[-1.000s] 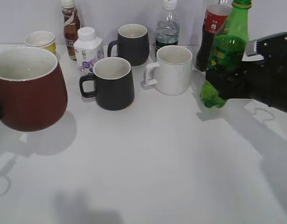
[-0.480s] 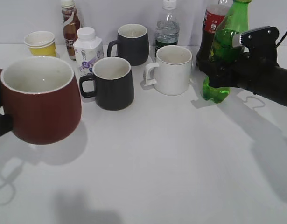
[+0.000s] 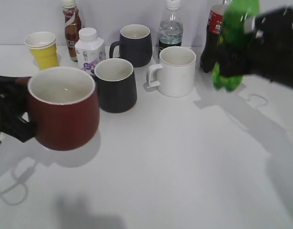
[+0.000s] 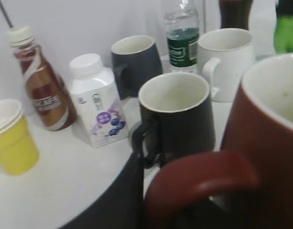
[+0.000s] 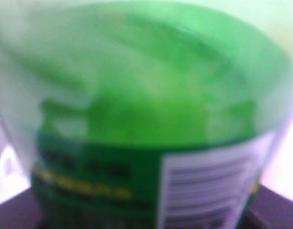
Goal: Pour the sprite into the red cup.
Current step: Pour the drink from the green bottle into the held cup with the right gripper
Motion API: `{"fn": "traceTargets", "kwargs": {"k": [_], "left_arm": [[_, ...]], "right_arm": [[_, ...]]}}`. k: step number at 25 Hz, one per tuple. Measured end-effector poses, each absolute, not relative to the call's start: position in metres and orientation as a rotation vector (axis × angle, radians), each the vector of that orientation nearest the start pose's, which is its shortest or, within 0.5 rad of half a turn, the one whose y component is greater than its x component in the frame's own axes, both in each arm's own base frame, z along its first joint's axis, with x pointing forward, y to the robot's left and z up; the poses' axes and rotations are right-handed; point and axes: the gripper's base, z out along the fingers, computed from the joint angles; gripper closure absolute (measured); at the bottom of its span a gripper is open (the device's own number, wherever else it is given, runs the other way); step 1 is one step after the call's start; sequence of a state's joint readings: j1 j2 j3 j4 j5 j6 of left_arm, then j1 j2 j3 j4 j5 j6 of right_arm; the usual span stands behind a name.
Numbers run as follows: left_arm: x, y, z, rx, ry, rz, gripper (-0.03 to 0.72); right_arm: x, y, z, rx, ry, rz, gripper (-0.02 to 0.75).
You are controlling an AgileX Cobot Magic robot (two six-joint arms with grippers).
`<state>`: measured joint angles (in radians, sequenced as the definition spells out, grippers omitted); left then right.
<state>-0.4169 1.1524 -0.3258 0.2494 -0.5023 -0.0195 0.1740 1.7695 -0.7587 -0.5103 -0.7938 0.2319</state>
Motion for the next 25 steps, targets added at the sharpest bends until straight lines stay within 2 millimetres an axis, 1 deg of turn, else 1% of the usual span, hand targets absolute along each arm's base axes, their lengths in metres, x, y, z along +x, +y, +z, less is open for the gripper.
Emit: {"fn": "traceTargets", "kwargs": {"k": [2,6,7,10,12,14,19,23,25], "left_arm": [[0.189,-0.097,0.216,0.661,1.712,-0.267,0.612],[0.199,-0.106,0.21,0.719,1.696,-0.282,0.613],[0.203,-0.109,0.21,0.728,1.69,-0.291,0.613],[0.215,-0.118,0.21,0.748,1.681,-0.329,0.613],[0.222,-0.124,0.207,0.773,1.672,-0.353,0.613],[0.226,-0.13,0.202,0.798,1.646,-0.391,0.613],[0.227,-0.15,0.189,0.841,1.634,-0.487,0.613],[0.224,-0.172,0.184,0.912,1.618,-0.54,0.613],[0.223,-0.177,0.184,0.919,1.614,-0.551,0.613]], "right_arm": [[0.332,0.093,0.213,-0.596,1.624,0.309,0.307],[0.331,0.101,0.257,-0.822,1.468,0.222,0.307],[0.332,0.102,0.266,-0.848,1.435,0.213,0.307],[0.338,0.106,0.285,-0.88,1.374,0.205,0.307],[0.34,0.108,0.292,-0.925,1.345,0.192,0.307],[0.339,0.111,0.294,-0.993,1.313,0.181,0.307],[0.333,0.117,0.291,-1.149,1.252,0.175,0.307],[0.328,0.12,0.285,-1.264,1.22,0.173,0.307],[0.326,0.121,0.282,-1.331,1.21,0.171,0.307]]}}
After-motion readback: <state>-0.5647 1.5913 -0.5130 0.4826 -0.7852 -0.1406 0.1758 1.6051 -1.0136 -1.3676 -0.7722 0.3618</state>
